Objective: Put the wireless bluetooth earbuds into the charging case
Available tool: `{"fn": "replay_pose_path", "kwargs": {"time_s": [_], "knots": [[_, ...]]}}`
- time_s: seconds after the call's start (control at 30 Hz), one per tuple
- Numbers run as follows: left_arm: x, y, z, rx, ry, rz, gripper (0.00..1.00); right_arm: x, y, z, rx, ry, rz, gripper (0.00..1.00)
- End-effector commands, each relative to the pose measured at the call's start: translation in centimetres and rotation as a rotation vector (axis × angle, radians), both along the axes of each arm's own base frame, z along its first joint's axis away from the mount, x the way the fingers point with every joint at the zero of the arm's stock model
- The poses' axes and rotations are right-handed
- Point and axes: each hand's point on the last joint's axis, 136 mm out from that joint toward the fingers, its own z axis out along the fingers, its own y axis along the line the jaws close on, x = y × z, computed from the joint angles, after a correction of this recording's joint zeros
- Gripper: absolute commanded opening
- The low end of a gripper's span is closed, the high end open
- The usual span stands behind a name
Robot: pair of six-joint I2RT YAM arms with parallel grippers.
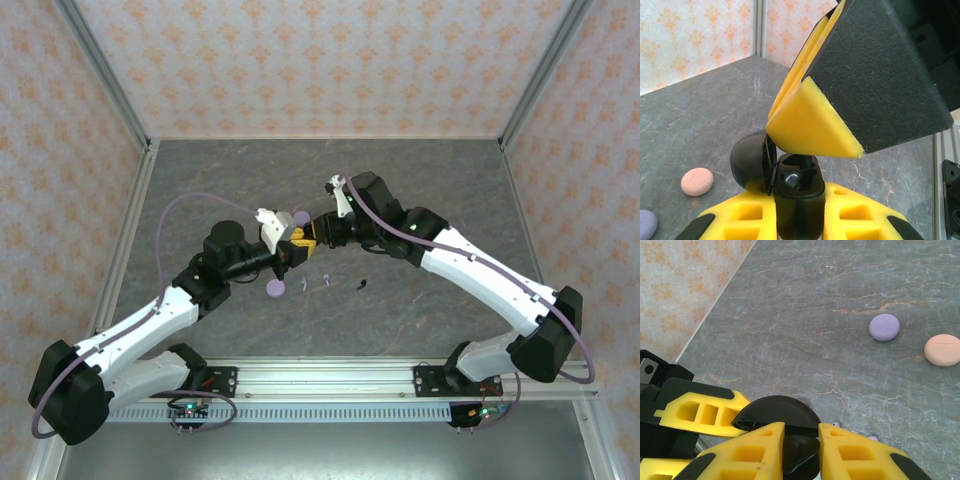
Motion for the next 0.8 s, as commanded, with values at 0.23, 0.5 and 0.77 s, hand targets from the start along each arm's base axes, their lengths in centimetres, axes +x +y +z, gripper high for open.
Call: {"fn": "replay_pose_path", "kwargs": {"time_s": [0.23, 0.5, 0.77], "knots": [[0.5, -0.5, 3.2, -0.018, -0.102, 0.008, 0.00, -0.7, 0.2, -0.8, -0.014, 0.049, 0.010, 0.24], [0.6, -0.6, 3.3, -0.021, -0.109, 0.014, 0.00, -0.6, -0.3, -1.2, -0.047, 0.070, -0.017, 0.25], [0.7, -0.8, 3.1, -0.017, -0.106, 0.011, 0.00, -0.5, -0.3, -0.5, -0.033, 0.057, -0.020, 0.33]]}}
